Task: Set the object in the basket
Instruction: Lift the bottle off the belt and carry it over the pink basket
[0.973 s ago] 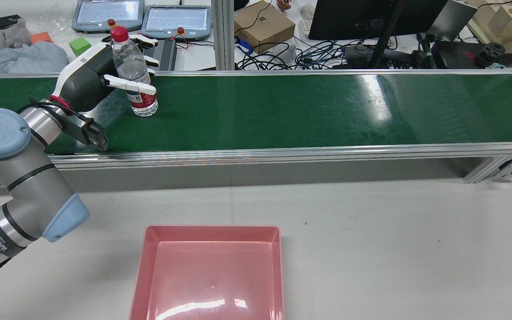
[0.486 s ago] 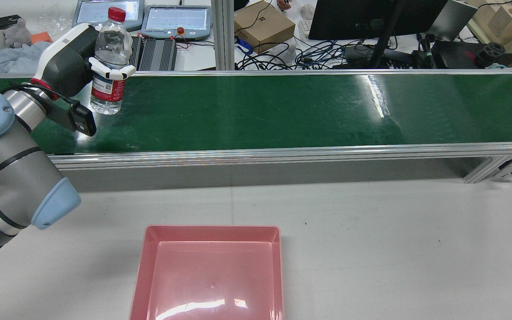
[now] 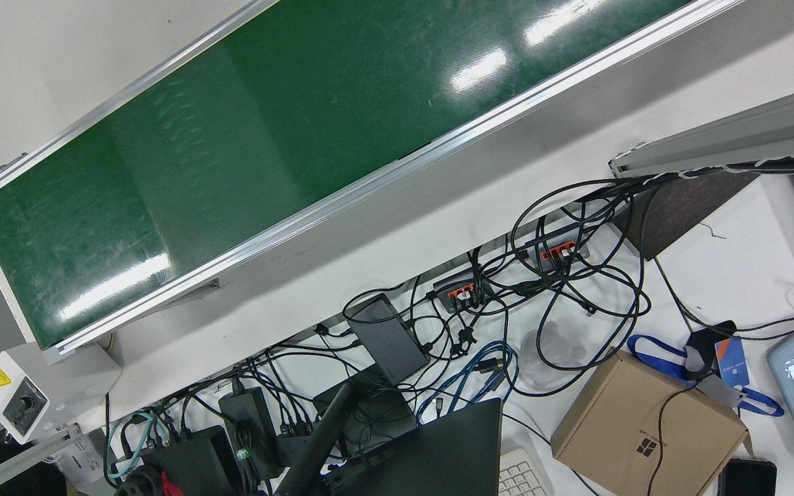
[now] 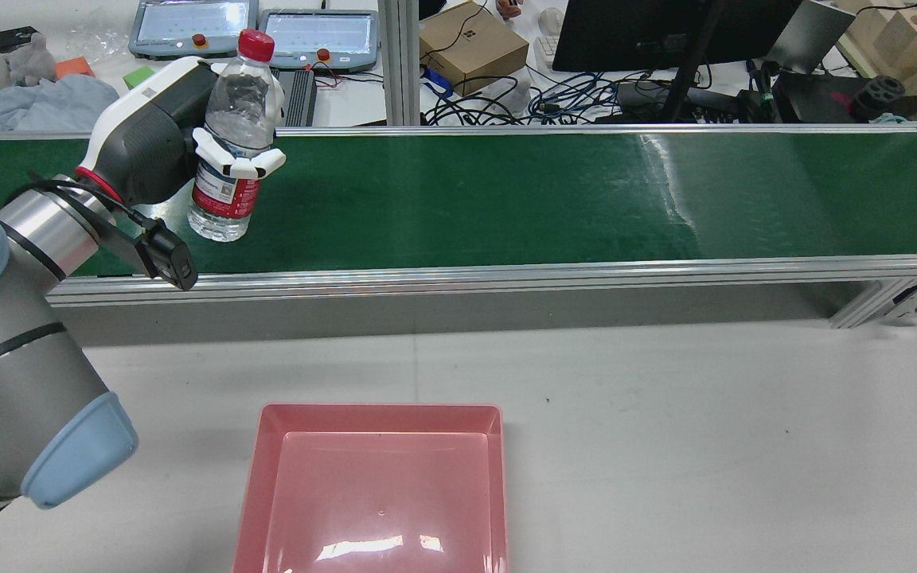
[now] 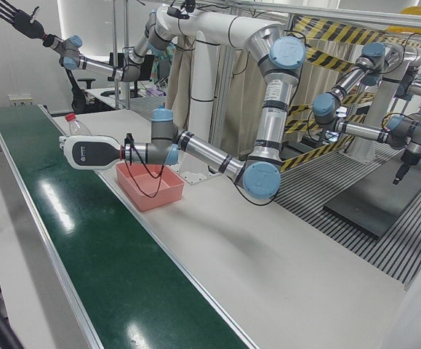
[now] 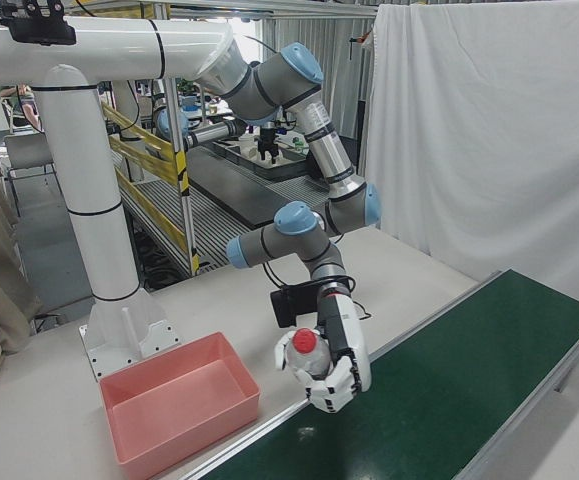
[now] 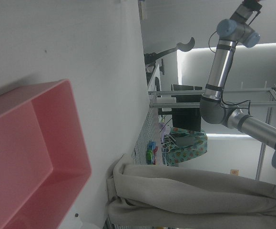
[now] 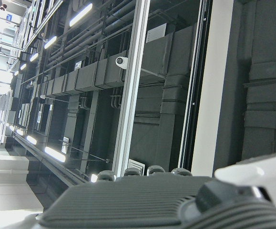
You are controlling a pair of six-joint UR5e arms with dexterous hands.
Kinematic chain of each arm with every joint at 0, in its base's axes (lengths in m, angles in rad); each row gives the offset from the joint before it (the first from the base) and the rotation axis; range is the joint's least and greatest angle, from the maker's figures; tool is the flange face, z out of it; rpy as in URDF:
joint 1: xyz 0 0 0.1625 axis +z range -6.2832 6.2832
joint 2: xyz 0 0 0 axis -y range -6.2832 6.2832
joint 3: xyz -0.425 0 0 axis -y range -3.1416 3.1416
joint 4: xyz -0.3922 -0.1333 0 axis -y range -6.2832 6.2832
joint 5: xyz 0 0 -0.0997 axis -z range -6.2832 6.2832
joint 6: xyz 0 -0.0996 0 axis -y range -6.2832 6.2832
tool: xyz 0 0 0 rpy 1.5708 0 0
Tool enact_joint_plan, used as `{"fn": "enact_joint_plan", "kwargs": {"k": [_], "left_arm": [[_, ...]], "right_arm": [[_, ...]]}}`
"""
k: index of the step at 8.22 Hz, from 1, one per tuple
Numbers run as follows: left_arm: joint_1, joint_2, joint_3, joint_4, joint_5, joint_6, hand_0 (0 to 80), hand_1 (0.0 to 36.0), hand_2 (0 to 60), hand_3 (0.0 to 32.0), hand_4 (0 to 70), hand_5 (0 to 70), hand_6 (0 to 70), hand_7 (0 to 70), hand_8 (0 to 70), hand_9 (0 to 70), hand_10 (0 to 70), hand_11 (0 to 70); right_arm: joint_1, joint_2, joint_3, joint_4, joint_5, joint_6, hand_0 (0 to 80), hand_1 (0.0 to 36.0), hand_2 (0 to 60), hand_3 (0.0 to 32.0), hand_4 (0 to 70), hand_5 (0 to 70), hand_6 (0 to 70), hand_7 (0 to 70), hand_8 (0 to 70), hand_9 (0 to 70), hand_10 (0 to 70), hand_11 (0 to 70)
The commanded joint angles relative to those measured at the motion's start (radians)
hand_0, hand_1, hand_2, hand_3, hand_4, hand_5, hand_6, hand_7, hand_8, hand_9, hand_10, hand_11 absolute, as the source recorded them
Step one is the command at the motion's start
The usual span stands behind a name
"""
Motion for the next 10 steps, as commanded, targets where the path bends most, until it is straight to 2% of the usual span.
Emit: {"fn": "enact_joint_plan", "kwargs": {"k": [1, 2, 4, 5, 6, 7, 8, 9, 10], "left_arm": [[0.167, 0.002, -0.093, 0.068, -0.007, -0.001, 73.6, 22.7, 53.6, 0.0, 70.0, 70.0, 70.0, 70.0, 70.0, 70.0, 70.0, 70.0], [0.216, -0.005, -0.094, 0.071, -0.016, -0.001, 73.6, 20.8, 41.8, 0.0, 63.9, 70.0, 70.0, 70.0, 70.0, 70.0, 70.0, 70.0], [0.324, 0.004, -0.188, 0.091, -0.135, 0.002, 78.8, 13.2, 2.6, 0.0, 48.6, 70.0, 70.0, 70.0, 70.0, 70.0, 70.0, 70.0], [0.339, 0.005, -0.224, 0.114, -0.137, 0.008, 63.4, 1.6, 0.0, 0.0, 46.2, 70.0, 70.0, 70.0, 70.0, 70.0, 70.0, 70.0], [0.339, 0.018, -0.237, 0.114, -0.137, 0.01, 56.7, 0.0, 0.0, 0.0, 41.9, 70.0, 70.0, 70.0, 70.0, 70.0, 70.0, 70.0], [0.347, 0.053, -0.261, 0.114, -0.139, 0.019, 51.7, 0.0, 0.0, 0.0, 36.2, 70.0, 70.0, 70.0, 70.0, 70.0, 70.0, 70.0], [0.347, 0.059, -0.286, 0.114, -0.139, 0.069, 48.7, 0.0, 0.0, 0.0, 33.1, 70.0, 70.0, 70.0, 70.0, 70.0, 70.0, 70.0], [0.347, 0.062, -0.303, 0.112, -0.139, 0.091, 26.3, 0.0, 0.0, 0.0, 31.8, 70.0, 66.7, 70.0, 70.0, 70.0, 70.0, 70.0], [0.346, 0.062, -0.306, 0.111, -0.137, 0.093, 34.9, 0.0, 0.0, 0.0, 32.0, 70.0, 63.2, 70.0, 70.0, 70.0, 65.8, 70.0]], "right_arm": [[0.0, 0.0, 0.0, 0.0, 0.0, 0.0, 0.0, 0.0, 0.0, 0.0, 0.0, 0.0, 0.0, 0.0, 0.0, 0.0, 0.0, 0.0], [0.0, 0.0, 0.0, 0.0, 0.0, 0.0, 0.0, 0.0, 0.0, 0.0, 0.0, 0.0, 0.0, 0.0, 0.0, 0.0, 0.0, 0.0], [0.0, 0.0, 0.0, 0.0, 0.0, 0.0, 0.0, 0.0, 0.0, 0.0, 0.0, 0.0, 0.0, 0.0, 0.0, 0.0, 0.0, 0.0], [0.0, 0.0, 0.0, 0.0, 0.0, 0.0, 0.0, 0.0, 0.0, 0.0, 0.0, 0.0, 0.0, 0.0, 0.0, 0.0, 0.0, 0.0], [0.0, 0.0, 0.0, 0.0, 0.0, 0.0, 0.0, 0.0, 0.0, 0.0, 0.0, 0.0, 0.0, 0.0, 0.0, 0.0, 0.0, 0.0], [0.0, 0.0, 0.0, 0.0, 0.0, 0.0, 0.0, 0.0, 0.0, 0.0, 0.0, 0.0, 0.0, 0.0, 0.0, 0.0, 0.0, 0.0], [0.0, 0.0, 0.0, 0.0, 0.0, 0.0, 0.0, 0.0, 0.0, 0.0, 0.0, 0.0, 0.0, 0.0, 0.0, 0.0, 0.0, 0.0], [0.0, 0.0, 0.0, 0.0, 0.0, 0.0, 0.0, 0.0, 0.0, 0.0, 0.0, 0.0, 0.0, 0.0, 0.0, 0.0, 0.0, 0.0], [0.0, 0.0, 0.0, 0.0, 0.0, 0.0, 0.0, 0.0, 0.0, 0.0, 0.0, 0.0, 0.0, 0.0, 0.0, 0.0, 0.0, 0.0]]}}
